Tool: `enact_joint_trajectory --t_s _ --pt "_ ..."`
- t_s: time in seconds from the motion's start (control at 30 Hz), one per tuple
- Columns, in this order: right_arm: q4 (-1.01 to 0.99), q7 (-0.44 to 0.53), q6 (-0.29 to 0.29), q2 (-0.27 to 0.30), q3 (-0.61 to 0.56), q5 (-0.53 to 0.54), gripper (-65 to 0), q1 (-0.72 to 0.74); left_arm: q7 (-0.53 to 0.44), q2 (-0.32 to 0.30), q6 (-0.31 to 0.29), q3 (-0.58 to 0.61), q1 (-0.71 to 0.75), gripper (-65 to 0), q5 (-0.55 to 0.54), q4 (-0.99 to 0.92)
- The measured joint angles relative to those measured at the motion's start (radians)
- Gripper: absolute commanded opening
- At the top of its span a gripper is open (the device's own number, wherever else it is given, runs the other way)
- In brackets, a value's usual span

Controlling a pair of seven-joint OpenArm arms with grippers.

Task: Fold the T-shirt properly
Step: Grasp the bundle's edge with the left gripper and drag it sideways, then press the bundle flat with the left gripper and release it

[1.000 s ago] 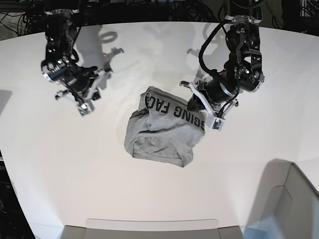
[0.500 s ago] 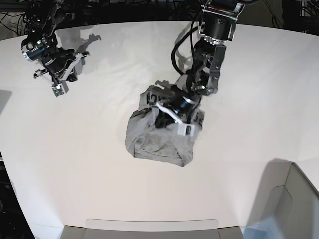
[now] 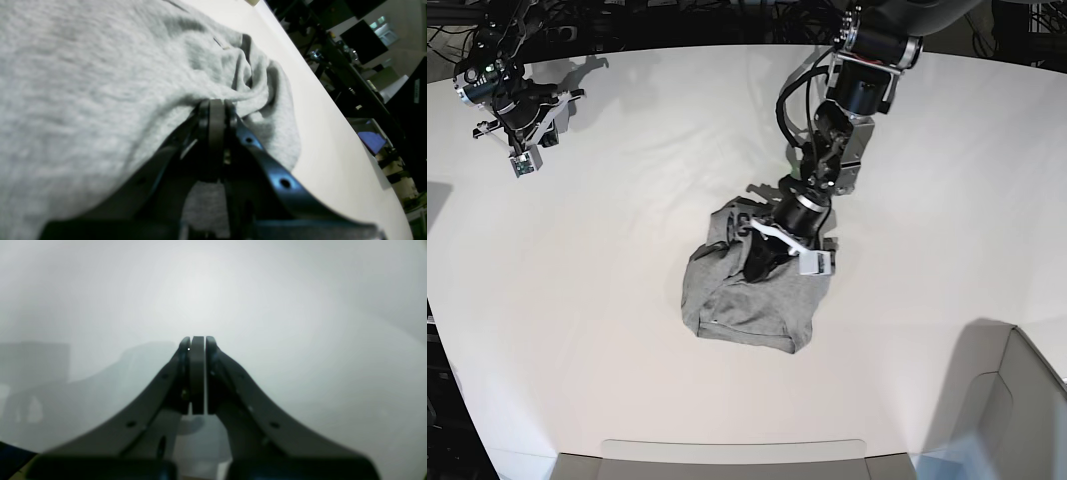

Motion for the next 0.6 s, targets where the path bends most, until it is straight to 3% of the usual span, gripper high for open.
enact_joint_trajectory --t_s 0.07,0.17,0.23,0.3,0.6 --pt "0.016 -0.001 0.0 -0.014 0.0 -0.003 -64.7 -0.002 0.01 -0.034 -0.008 -0.089 -0.003 -65.0 -0.004 -0.006" --pt "0.037 0.0 0.0 -0.038 -0.003 -0.002 -64.7 -0.002 0.006 -0.134 -0.003 -0.177 0.009 -65.0 -0.041 -0.013" --pt "0.042 0.0 0.0 -0.038 -0.004 -0.001 -64.7 -0.001 0.01 -0.214 0.036 -0.201 0.017 -65.0 -0.048 -0.014" --pt "0.042 0.0 0.0 -0.042 -0.004 -0.002 -64.7 -0.001 0.031 -0.257 0.078 -0.237 0.02 -65.0 -0.051 -0.019" --pt "0.042 0.0 0.0 -0.058 -0.003 -0.002 -64.7 -0.002 0.031 -0.288 0.093 -0.269 0.028 -65.0 -0.047 -0.021"
